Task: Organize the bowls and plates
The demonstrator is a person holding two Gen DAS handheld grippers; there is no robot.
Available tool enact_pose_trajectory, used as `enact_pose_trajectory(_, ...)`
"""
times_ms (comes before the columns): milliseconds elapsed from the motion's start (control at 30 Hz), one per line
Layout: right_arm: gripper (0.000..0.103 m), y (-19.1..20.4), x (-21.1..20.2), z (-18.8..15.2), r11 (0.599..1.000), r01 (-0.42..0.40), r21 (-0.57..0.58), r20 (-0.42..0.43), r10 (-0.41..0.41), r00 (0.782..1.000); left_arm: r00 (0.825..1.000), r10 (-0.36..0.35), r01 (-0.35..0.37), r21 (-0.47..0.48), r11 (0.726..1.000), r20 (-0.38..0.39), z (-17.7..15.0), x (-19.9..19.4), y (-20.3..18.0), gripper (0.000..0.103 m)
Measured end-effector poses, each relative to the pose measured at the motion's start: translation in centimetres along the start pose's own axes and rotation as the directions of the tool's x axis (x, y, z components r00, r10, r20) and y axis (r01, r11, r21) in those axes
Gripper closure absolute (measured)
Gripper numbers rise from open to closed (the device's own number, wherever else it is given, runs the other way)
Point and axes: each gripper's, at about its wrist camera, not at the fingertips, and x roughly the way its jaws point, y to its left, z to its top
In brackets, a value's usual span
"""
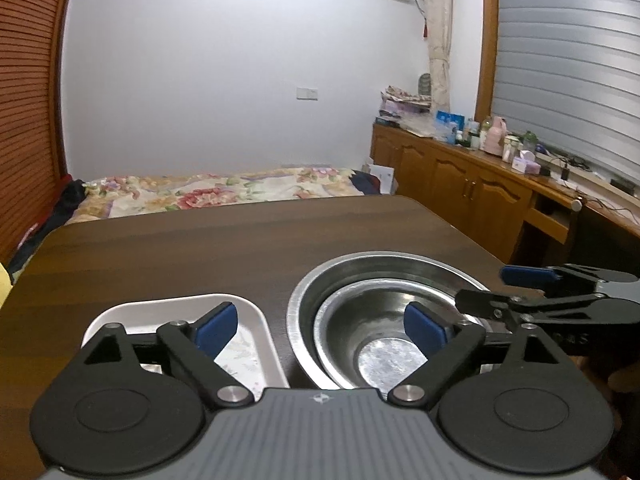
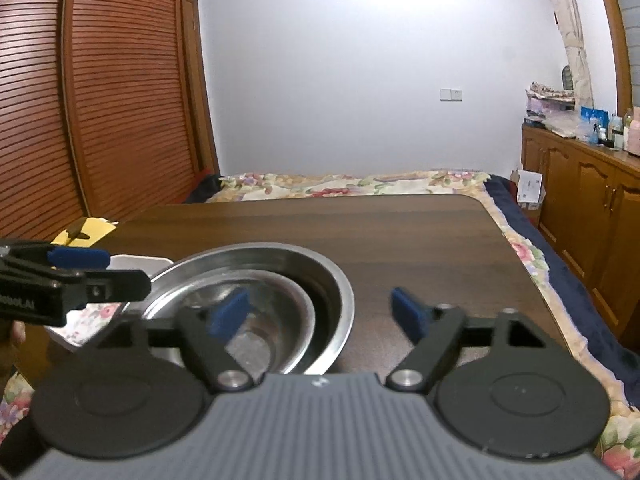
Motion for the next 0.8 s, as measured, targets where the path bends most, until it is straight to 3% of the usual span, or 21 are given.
enact_pose_trajectory(67, 0.013, 0.1, -0.2, -0.1, 1.0, 0.001, -0.01, 0.016, -0.001, 1.0, 1.0, 0.006, -0.006, -0.002, 1.0, 0.005, -0.1, 0.0, 0.1, 0.008)
enact_pose_trajectory(567, 0.012, -0.4, 0.5, -0.8, 0.999, 0.016, 0.036, -0.009, -0.016, 1.0, 1.0, 0.002, -0.002, 0.003, 1.0, -0.025, -1.1, 0.5, 0.0, 0.008)
enact_pose_trajectory(667, 0.012, -0.4, 0.6, -0.9, 0.999, 0.009, 0.042, -0.013, -0.009, 1.0, 0.999, -0.023, 0.022, -0.023, 0.999, -0.038, -1.2, 0.7, 0.3, 0.012)
enact_pose_trajectory(800, 0.016, -0.4, 0.7, -1.0, 0.999, 0.002, 0.053, -0.02, -0.001, 1.0, 0.998, -0.049, 0.046, -0.045, 0.998, -0.05, -1.4, 0.7, 0.3, 0.031)
